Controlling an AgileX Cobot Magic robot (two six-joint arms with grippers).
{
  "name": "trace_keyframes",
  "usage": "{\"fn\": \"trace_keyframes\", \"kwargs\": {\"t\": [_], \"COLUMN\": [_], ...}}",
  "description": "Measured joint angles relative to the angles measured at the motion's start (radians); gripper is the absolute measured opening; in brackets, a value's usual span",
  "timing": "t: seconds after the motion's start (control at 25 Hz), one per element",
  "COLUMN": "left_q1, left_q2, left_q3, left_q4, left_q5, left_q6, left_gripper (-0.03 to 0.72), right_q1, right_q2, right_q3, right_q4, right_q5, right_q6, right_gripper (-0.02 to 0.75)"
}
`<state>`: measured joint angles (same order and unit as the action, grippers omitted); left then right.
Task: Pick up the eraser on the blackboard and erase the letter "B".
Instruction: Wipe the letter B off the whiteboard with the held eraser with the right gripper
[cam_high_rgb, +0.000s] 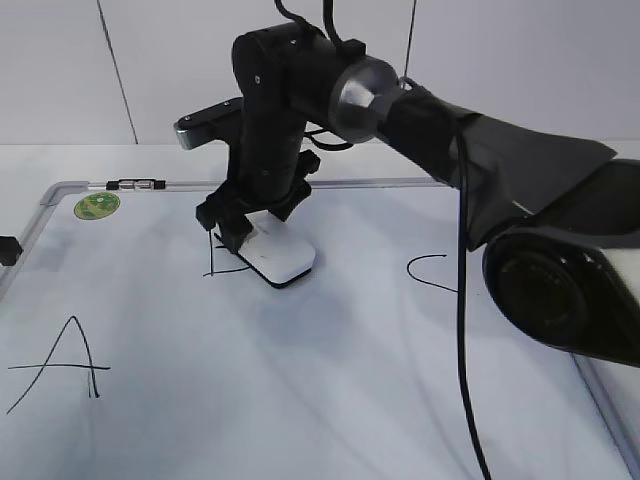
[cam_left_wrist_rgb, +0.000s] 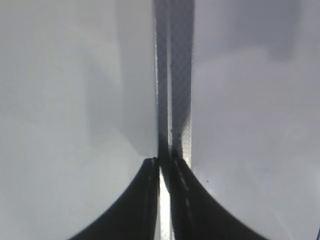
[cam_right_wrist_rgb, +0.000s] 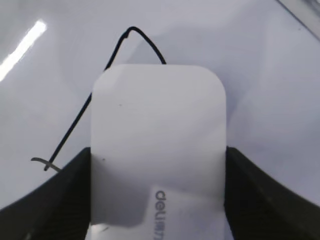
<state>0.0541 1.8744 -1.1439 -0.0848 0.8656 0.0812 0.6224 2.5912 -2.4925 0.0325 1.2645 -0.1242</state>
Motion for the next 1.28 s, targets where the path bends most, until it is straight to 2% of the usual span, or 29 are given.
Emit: {"fn": "trace_keyframes", "kwargs": {"t": [0.16,0.48,0.68,0.8,1.08,1.28], "left_q1": [0.000,0.000,0.000,0.000,0.000,0.000], "left_q2": [0.000,0.000,0.000,0.000,0.000,0.000], "left_q3": [0.000,0.000,0.000,0.000,0.000,0.000], "left_q4": [0.002,0.006,0.008,0.008,0.008,0.006], "left_q5": [0.000,0.006,0.008,0.008,0.008,0.008], "left_q6": [0.000,0.000,0.000,0.000,0.000,0.000], "left_gripper": [0.055,0.055,0.055,0.055,0.055,0.055], "right_q1": [0.031,0.153,0.191,0.208,0.208,0.194], "right_q2": [0.001,0.009,0.009,0.011,0.022,0.036], "right_q3": [0.000,0.000,0.000,0.000,-0.008,-0.014], "right_q4": [-0.023,-0.053,0.013,0.033,-0.032,-0.021], "right_q5": [-0.008,-0.049,-0.060,-0.063,-0.064,-0.064], "right_q6": [-0.031,-0.077,-0.077,-0.077,0.024,0.060], "right_gripper": [0.522,0.522,0.522,0.522,0.522,0.522]}}
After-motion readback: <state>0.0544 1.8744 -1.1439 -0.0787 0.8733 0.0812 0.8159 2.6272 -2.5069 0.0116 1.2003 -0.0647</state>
